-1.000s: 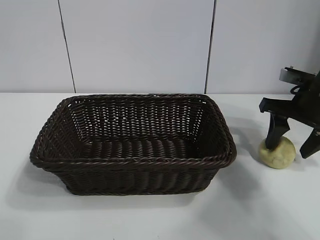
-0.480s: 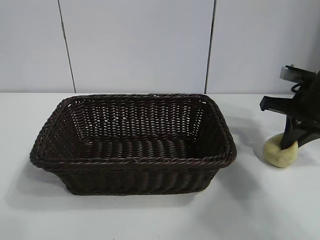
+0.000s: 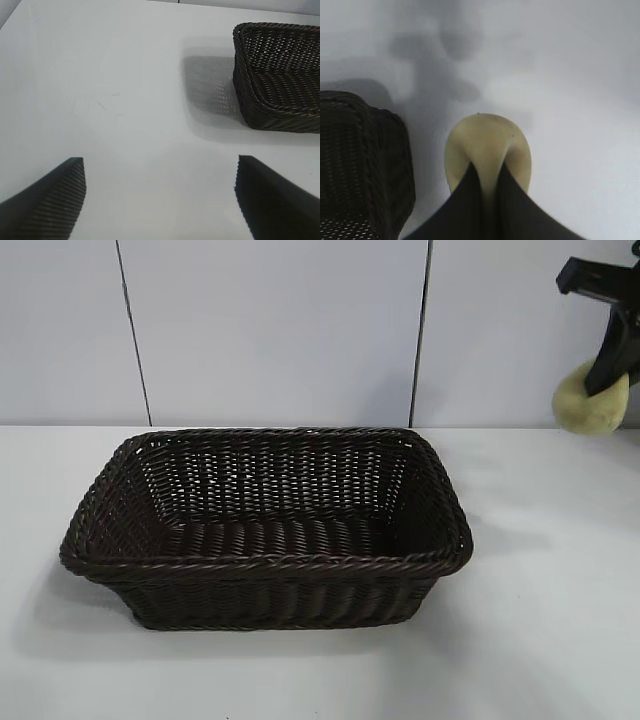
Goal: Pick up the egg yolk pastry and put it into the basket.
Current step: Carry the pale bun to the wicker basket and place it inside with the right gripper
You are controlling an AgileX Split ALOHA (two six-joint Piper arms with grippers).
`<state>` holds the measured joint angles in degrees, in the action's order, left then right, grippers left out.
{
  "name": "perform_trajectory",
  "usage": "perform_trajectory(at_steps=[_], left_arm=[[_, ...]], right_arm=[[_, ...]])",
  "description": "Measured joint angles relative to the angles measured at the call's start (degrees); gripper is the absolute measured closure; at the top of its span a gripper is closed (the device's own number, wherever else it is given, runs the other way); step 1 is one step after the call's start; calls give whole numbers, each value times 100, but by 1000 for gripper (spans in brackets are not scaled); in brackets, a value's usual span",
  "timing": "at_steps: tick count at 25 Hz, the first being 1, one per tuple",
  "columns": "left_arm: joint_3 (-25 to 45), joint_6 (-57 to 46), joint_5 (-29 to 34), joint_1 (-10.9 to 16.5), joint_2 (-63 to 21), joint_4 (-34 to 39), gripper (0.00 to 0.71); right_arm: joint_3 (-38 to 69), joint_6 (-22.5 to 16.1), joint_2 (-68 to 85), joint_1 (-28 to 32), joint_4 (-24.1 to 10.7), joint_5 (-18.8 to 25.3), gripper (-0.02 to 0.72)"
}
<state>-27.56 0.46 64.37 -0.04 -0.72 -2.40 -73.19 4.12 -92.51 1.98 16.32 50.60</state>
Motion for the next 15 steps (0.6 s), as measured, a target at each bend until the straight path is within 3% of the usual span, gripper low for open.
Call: perform_trajectory(at_steps=[6, 15], left_arm=[[0, 0, 0, 0, 0, 0, 114], [0, 0, 0, 0, 0, 0, 114]], right_arm=[[0, 12, 22, -164, 364, 49, 680], [0, -51, 22, -1723, 486, -350, 680]])
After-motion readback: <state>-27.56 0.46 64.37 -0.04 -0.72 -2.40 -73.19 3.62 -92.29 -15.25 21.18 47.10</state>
